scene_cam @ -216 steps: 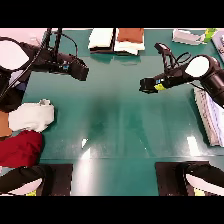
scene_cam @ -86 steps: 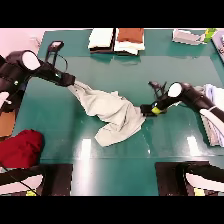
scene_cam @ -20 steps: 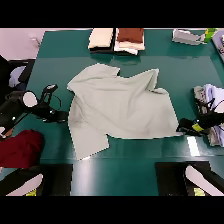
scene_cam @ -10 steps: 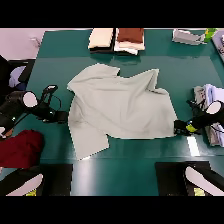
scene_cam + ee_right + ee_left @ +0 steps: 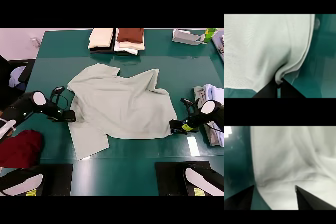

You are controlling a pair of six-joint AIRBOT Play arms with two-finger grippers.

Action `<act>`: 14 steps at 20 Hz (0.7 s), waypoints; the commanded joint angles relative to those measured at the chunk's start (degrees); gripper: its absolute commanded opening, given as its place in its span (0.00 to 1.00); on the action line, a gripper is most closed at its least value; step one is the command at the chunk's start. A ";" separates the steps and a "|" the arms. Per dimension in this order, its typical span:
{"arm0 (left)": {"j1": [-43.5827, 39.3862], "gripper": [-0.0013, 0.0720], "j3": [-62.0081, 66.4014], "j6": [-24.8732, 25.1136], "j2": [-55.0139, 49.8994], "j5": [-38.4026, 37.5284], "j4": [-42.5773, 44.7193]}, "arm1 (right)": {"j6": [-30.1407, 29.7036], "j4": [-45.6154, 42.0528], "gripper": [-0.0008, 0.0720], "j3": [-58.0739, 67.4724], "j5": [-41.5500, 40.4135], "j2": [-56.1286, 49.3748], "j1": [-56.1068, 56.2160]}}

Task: Fold the shirts.

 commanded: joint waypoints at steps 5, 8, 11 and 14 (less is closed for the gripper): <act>-0.15 0.05 0.98 1.79 -1.84 0.24 -2.97 | 0.09 0.00 0.04 1.90 0.26 0.04 0.28; -0.15 0.05 7.08 2.97 4.09 -1.88 -0.90 | 0.09 0.07 0.04 9.09 1.11 3.32 0.28; -0.15 0.05 18.23 2.97 13.57 -2.49 1.95 | 0.11 0.04 0.04 20.24 1.14 9.70 0.28; -0.15 0.05 33.05 2.97 22.10 -2.47 4.20 | 0.09 0.02 0.04 34.38 0.85 16.04 -0.35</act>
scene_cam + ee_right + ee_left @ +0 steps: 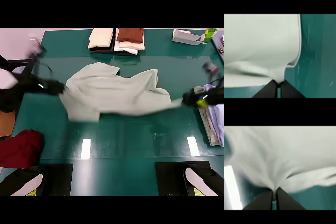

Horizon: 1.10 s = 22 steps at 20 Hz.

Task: Fold the shirts.

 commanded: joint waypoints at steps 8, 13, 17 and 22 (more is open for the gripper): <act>0.04 0.05 46.64 0.17 14.03 0.00 3.69 | -0.02 0.00 0.04 46.16 -0.04 11.72 -10.67; 0.04 0.05 51.21 -0.33 13.66 2.14 8.00 | 0.00 0.44 0.04 59.21 4.83 7.85 -15.67; 0.04 0.05 48.26 -1.51 7.65 -4.28 11.02 | 0.02 2.16 0.03 63.93 12.96 0.22 -15.80; 0.04 0.05 34.71 -1.81 -6.67 -11.17 11.15 | -0.07 5.90 0.04 46.12 13.49 -7.82 -14.60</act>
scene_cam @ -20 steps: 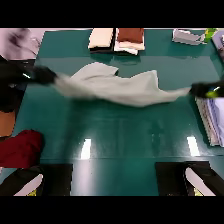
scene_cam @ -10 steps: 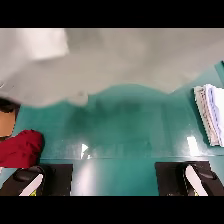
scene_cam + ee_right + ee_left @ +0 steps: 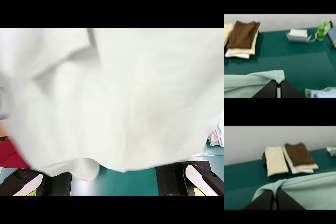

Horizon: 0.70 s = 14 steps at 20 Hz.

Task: Fold the shirts.

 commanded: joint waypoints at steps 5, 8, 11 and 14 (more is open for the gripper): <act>0.07 0.05 -19.89 -0.33 -24.44 0.46 -0.07 | -2.56 1.51 0.04 -28.15 -4.87 -18.03 8.20; 0.07 0.05 -20.90 -0.26 -33.81 3.82 -0.37 | -1.79 1.64 0.03 -31.93 -10.91 -27.39 11.43; 0.07 0.05 -20.90 0.11 -37.51 9.57 -0.37 | 0.09 1.70 0.04 -29.20 -15.21 -33.68 13.77; 1.03 0.05 -19.26 0.11 -37.24 9.55 -0.35 | 0.00 1.64 0.04 -22.21 -13.75 -35.93 15.08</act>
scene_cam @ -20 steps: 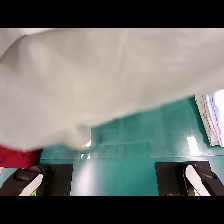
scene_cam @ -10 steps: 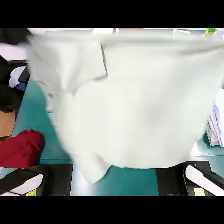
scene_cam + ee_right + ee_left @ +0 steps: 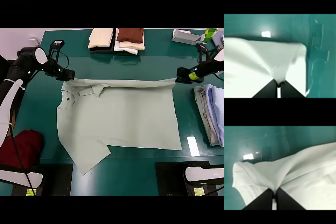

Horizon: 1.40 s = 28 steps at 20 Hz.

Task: Fold the shirts.

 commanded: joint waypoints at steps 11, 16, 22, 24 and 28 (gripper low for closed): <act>6.60 0.05 -5.84 3.19 0.24 -20.22 -6.19 | -0.09 -8.81 0.04 -10.62 2.25 9.18 1.95; 6.47 0.05 -14.75 2.47 0.24 -14.21 -6.56 | 0.33 -8.28 0.04 -21.99 -2.82 10.43 1.95; 6.49 0.60 -14.40 -0.09 2.34 -13.55 -6.49 | 0.28 -5.53 0.27 -23.89 -2.27 10.56 1.95; 6.49 0.60 -14.43 -0.15 6.43 -13.09 -5.99 | 0.26 -3.80 0.45 -20.94 0.46 10.62 1.95; 6.47 0.60 -20.61 -1.09 19.78 -13.97 -4.76 | -0.83 -7.02 0.45 -21.55 7.67 16.33 1.05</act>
